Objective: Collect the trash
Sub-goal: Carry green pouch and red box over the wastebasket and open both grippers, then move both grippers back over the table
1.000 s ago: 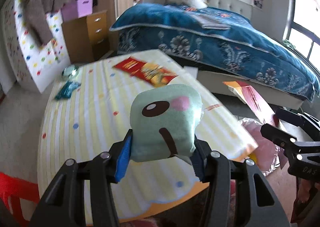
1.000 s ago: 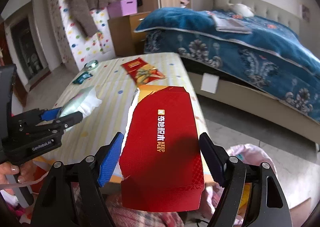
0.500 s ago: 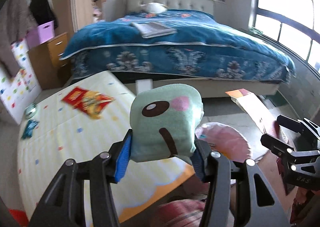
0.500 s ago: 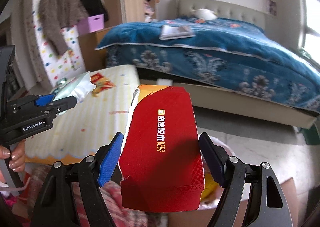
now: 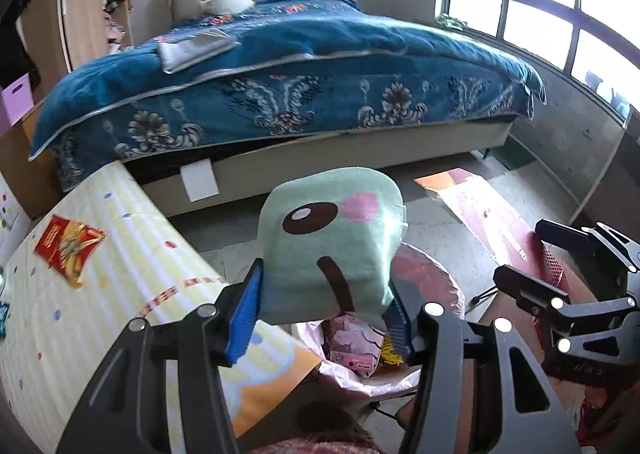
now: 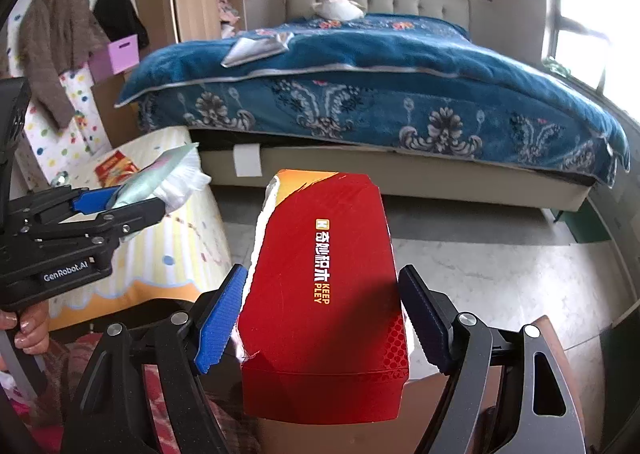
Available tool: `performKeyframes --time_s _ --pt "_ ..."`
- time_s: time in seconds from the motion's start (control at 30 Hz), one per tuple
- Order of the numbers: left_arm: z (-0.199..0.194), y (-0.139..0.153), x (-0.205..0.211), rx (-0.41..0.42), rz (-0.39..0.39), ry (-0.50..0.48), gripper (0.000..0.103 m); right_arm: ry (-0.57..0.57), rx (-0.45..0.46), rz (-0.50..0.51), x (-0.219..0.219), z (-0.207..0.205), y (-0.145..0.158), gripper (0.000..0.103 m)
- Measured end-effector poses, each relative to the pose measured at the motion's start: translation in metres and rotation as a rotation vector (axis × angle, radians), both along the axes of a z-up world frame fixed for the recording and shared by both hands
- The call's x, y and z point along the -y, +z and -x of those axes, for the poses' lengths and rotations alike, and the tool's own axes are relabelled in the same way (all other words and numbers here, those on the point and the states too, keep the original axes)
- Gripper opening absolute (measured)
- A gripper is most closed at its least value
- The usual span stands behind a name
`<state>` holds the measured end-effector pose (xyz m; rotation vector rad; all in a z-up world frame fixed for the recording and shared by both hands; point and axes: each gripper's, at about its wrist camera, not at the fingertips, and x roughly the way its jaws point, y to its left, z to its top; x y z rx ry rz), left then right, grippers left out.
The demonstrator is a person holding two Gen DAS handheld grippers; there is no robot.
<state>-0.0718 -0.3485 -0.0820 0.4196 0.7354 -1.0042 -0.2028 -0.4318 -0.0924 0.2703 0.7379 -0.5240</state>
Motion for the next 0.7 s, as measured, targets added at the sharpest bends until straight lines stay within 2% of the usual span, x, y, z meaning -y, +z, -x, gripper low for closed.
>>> performKeyframes --time_s 0.13,0.17,0.2,0.23,0.27,0.33,0.47,0.7 --pt "-0.005 -0.011 0.019 -0.020 -0.021 -0.024 0.059 -0.006 -0.022 -0.018 0.012 0.000 -0.012 0.077" --pt "-0.007 -0.015 0.023 -0.030 -0.022 -0.028 0.063 -0.003 -0.025 -0.025 0.016 -0.003 -0.016 0.077" --pt "-0.009 -0.016 0.026 -0.035 -0.026 -0.030 0.074 -0.001 -0.030 -0.033 0.021 -0.006 -0.021 0.077" --pt "-0.011 -0.019 0.029 -0.040 -0.026 -0.028 0.080 -0.002 -0.033 -0.035 0.021 -0.008 -0.024 0.078" --pt "-0.013 -0.022 0.031 -0.049 -0.026 -0.031 0.082 -0.009 -0.053 -0.045 0.024 -0.012 -0.030 0.080" --pt "-0.016 -0.027 0.030 -0.066 -0.037 -0.022 0.084 -0.023 -0.077 -0.052 0.028 -0.012 -0.038 0.086" --pt "-0.022 -0.027 0.017 -0.067 -0.033 0.007 0.085 -0.039 -0.088 -0.051 0.026 -0.009 -0.036 0.086" --pt "-0.032 -0.011 -0.019 -0.065 0.002 0.102 0.085 -0.033 -0.021 -0.057 0.012 0.000 -0.020 0.086"
